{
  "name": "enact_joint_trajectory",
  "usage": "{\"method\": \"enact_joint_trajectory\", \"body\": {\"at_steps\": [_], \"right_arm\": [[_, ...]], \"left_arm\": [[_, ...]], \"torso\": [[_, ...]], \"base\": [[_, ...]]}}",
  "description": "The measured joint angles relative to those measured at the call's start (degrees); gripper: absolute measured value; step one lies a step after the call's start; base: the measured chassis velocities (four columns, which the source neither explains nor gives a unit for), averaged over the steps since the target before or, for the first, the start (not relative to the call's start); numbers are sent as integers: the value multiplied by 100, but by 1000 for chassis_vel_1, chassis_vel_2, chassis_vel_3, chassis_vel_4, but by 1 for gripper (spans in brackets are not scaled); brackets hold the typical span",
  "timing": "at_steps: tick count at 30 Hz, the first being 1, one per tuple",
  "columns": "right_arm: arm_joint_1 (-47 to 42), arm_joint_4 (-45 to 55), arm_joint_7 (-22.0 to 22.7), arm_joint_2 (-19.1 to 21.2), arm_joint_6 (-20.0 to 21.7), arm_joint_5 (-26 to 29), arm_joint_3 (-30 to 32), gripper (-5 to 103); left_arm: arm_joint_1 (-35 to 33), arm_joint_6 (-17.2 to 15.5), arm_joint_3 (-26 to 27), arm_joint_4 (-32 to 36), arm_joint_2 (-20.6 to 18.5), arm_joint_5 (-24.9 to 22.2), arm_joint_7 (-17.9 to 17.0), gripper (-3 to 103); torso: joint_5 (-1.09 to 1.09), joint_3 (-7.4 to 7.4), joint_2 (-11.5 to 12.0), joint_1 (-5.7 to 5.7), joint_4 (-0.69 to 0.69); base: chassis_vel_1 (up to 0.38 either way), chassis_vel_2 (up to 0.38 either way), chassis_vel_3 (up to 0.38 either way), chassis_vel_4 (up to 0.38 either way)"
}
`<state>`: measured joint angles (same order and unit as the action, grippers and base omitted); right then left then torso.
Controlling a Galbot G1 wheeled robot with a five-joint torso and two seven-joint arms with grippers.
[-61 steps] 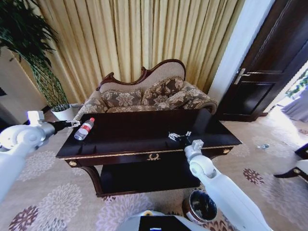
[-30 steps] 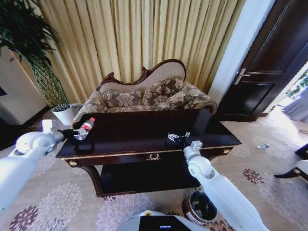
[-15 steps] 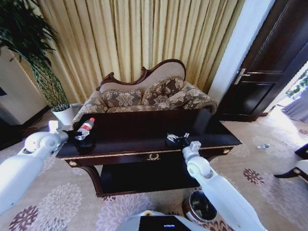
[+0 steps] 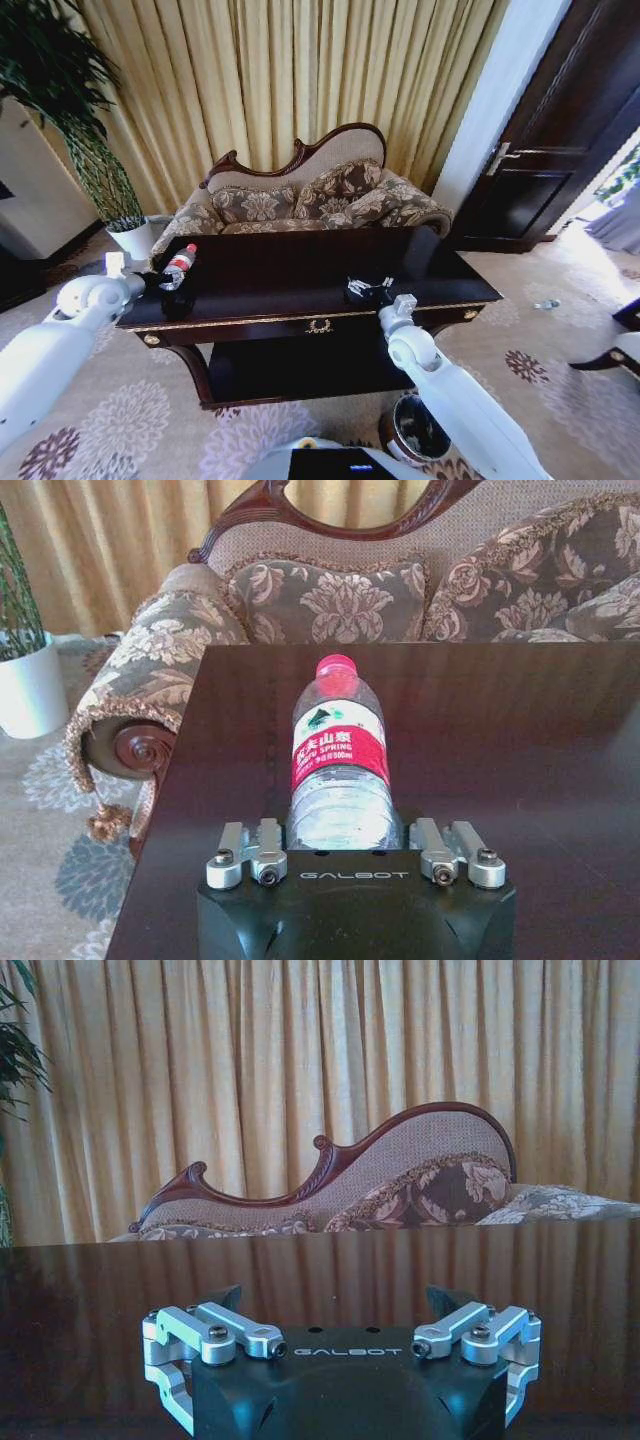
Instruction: Move to the front of the table and place the trash on the table into the trash bin.
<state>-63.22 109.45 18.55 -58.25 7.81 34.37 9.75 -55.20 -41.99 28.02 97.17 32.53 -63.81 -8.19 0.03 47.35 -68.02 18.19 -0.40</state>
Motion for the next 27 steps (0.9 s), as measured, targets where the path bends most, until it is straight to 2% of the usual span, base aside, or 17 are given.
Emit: {"method": "enact_joint_trajectory", "body": {"at_steps": [4, 5, 8, 9, 11, 12, 14, 15, 17, 18, 19, 22, 27], "right_arm": [[-6, 0, 0, -9, -1, -8, 0, 100], [-6, 1, 2, -22, -1, -9, -2, 100], [4, 25, 16, -27, -2, -6, -3, 100], [17, 98, 55, 0, -2, 8, -3, 100], [29, 200, 75, 84, 3, 10, -9, 100], [29, 200, 75, 84, 3, 10, -9, 100], [50, 334, 108, 179, 29, 54, -14, 100], [50, 334, 108, 179, 29, 54, -14, 100], [63, 433, 155, 214, 62, 126, -15, 100], [65, 515, 207, 218, 99, 192, -25, 100], [65, 515, 207, 218, 99, 192, -25, 100], [69, 709, 256, 274, 199, 343, -100, 100], [146, 1011, 414, 457, 310, 814, -323, 100]], "left_arm": [[-8, 2, 9, 10, 7, 86, 13, 46], [-26, 1, 38, 49, 7, 204, 84, 41], [-85, -13, 114, 165, 0, 467, 261, 40], [-180, 37, 206, 323, -24, 705, 386, 40], [-298, 319, 269, 486, -35, 990, 455, 40], [-298, 319, 269, 486, -35, 990, 455, 40], [-459, 682, 347, 674, -44, 1371, 628, 40], [-459, 682, 347, 674, -44, 1371, 628, 40], [-599, 1078, 373, 847, -63, 1752, 790, 40], [-685, 1483, 357, 996, -87, 2113, 920, 40], [-685, 1483, 357, 996, -87, 2113, 920, 40], [-684, 1919, 184, 1261, -147, 2449, 1008, 40], [-510, 2123, -94, 1584, -241, 2514, 998, 40]], "torso": [[0, 0, 0, 0, 0], [-1, 0, 0, 0, 0], [-3, 1, 0, 0, 1], [-1, 1, 0, 0, 1], [-2, 1, 0, 0, 1], [-2, 1, 0, 0, 1], [-1, 0, 0, 0, 0], [-1, 0, 0, 0, 0], [-1, 0, 0, 0, 2], [-1, 1, 0, 0, 2], [-1, 1, 0, 0, 2], [-1, 0, 0, 0, 0], [0, 0, 0, 0, -1]], "base": [[0, 0, 0, 0], [0, 0, 0, 0], [0, 0, 0, 0], [0, 0, 0, 0], [0, 0, 0, 0], [0, 0, 0, 0], [0, 0, 0, 0], [0, 0, 0, 0], [0, 0, 0, 0], [0, 0, 0, 0], [0, 0, 0, 0], [0, 0, 0, 0], [0, 0, 0, 0]]}}
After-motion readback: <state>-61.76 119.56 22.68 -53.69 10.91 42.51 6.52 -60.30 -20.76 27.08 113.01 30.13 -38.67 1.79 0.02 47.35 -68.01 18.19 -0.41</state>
